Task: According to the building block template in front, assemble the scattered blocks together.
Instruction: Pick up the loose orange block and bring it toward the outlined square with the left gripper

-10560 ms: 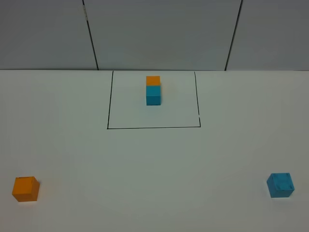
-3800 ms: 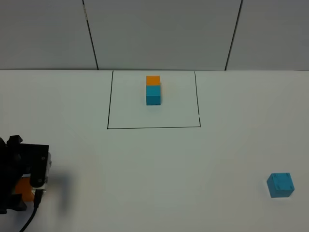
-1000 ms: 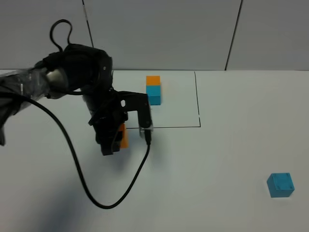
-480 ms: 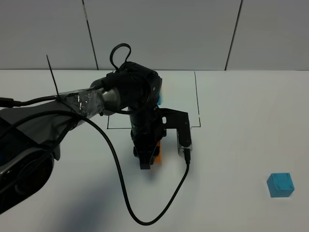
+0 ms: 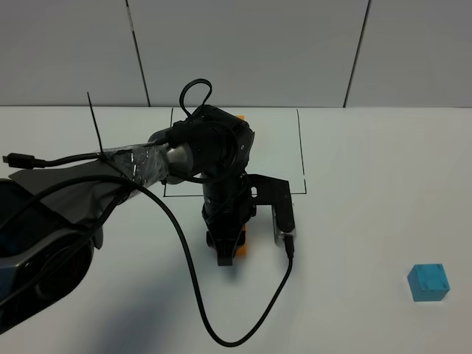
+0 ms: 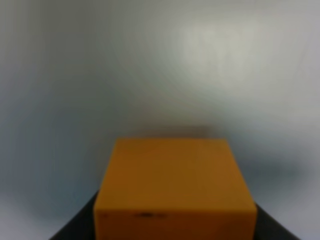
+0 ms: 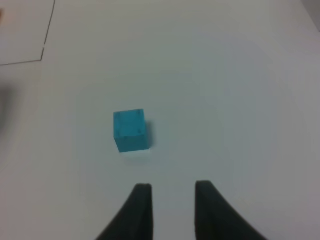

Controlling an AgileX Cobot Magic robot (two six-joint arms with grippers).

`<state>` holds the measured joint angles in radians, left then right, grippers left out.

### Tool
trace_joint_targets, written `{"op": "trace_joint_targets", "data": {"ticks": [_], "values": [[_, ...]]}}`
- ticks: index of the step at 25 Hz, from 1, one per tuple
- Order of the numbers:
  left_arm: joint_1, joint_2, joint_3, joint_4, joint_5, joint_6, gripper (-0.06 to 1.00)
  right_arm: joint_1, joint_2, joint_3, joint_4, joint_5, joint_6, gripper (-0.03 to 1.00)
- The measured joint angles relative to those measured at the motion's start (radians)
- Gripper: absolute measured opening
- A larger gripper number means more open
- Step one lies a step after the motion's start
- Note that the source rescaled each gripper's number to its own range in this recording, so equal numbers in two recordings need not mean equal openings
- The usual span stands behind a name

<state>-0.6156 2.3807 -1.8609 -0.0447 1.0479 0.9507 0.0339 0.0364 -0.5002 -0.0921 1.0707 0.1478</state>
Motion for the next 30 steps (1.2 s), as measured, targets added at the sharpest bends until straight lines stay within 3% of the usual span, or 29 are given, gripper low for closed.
{"op": "trace_joint_targets", "data": {"ticks": [15, 21, 30], "values": [[0.0, 0.022, -0.005, 0.003, 0.004, 0.002, 0.01, 0.0, 0.0, 0.0, 0.0, 0.0, -0.001, 0.0], [0.0, 0.022, -0.005, 0.004, 0.005, 0.062, 0.01, 0.0, 0.0, 0.0, 0.0, 0.0, 0.0, 0.0], [0.0, 0.022, -0.005, 0.005, 0.008, 0.075, 0.01, 0.0, 0.0, 0.0, 0.0, 0.0, 0.0, 0.0]]}}
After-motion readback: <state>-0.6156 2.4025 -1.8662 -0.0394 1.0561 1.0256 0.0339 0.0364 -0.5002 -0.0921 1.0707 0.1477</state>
